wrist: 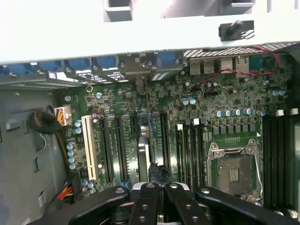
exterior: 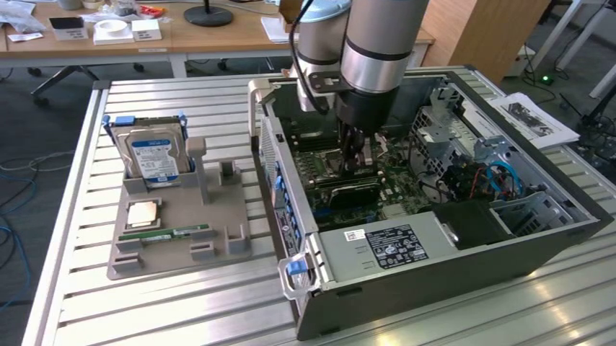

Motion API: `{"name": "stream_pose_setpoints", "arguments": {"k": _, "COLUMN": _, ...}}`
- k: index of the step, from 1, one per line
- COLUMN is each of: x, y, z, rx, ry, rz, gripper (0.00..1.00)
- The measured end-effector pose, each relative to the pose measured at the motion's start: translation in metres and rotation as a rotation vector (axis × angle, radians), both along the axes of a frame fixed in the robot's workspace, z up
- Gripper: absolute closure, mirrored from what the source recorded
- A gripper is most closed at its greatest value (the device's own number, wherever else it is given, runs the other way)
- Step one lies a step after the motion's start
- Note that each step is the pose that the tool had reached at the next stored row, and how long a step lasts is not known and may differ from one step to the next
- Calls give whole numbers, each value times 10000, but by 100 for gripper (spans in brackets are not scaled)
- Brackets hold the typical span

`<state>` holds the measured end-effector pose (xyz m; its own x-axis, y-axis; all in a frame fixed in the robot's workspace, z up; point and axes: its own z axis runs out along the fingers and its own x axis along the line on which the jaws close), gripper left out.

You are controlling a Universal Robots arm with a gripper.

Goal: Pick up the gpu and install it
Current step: 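Press down on the gpu until it lock into place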

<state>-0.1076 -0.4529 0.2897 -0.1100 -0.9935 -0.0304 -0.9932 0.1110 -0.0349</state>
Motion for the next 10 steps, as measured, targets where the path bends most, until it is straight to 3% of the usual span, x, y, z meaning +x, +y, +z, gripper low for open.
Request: {"name": "stream_pose_setpoints", "arguments": {"k": 10, "x": 0, "y": 0, "z": 15, "rx": 2, "ry": 0, "rz": 0, "gripper": 89}}
